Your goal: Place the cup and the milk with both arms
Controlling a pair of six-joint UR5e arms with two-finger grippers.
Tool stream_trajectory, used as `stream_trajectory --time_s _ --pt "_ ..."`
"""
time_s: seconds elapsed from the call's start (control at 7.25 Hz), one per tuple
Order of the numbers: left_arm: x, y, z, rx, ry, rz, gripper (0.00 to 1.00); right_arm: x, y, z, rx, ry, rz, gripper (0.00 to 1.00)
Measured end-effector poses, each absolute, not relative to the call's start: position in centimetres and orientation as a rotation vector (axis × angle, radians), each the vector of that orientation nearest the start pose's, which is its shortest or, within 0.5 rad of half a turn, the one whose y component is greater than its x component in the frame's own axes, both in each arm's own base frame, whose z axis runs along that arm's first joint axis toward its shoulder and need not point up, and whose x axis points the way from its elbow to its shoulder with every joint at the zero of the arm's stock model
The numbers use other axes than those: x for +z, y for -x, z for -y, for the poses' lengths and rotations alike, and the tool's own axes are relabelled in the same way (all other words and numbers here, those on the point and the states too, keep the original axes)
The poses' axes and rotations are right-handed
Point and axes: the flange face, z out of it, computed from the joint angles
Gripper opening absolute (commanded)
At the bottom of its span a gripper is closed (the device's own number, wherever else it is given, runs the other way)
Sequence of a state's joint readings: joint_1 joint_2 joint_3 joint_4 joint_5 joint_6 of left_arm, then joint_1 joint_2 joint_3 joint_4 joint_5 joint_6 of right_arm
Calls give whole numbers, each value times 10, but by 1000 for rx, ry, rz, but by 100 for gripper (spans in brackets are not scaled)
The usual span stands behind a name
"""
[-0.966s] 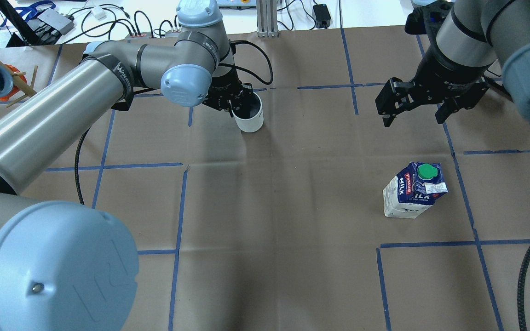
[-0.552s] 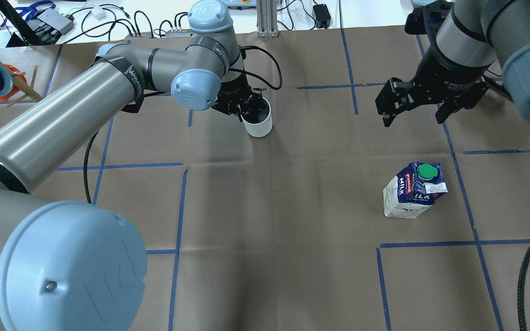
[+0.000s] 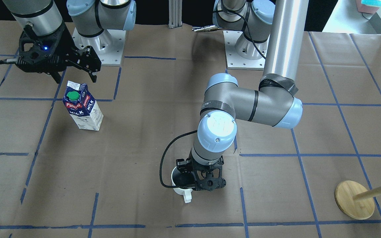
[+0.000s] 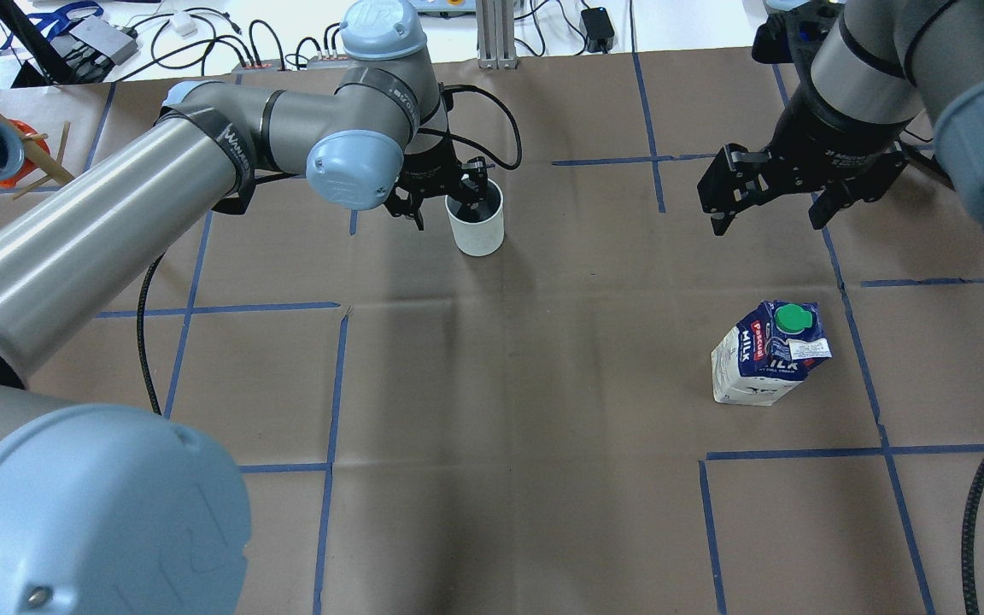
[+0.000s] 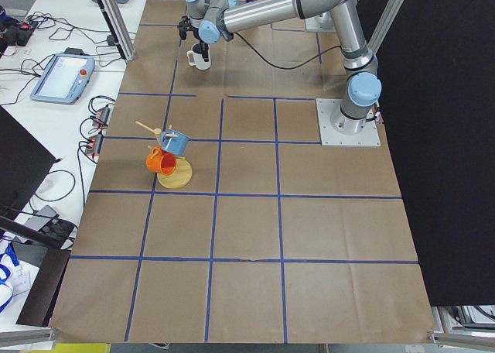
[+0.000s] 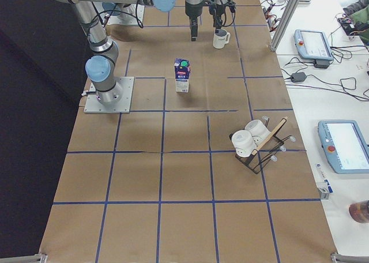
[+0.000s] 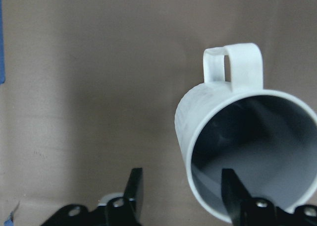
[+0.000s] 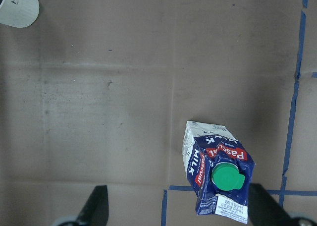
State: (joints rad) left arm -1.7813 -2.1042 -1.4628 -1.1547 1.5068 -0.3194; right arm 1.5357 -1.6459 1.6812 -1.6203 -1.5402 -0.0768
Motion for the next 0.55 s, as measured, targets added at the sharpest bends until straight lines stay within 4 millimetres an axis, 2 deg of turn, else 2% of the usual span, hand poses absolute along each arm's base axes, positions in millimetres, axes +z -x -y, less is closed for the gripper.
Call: stream_trajectory --time_s 0.28,0.41,0.55 --pt "313 238 595 33 154 -3182 99 474 -120 466 -26 69 -3111 100" --pt "346 222 572 46 158 -3176 99 474 -119 466 -26 70 -3111 100" --pt "385 209 540 62 141 -3161 99 474 -118 467 -26 69 -3110 100"
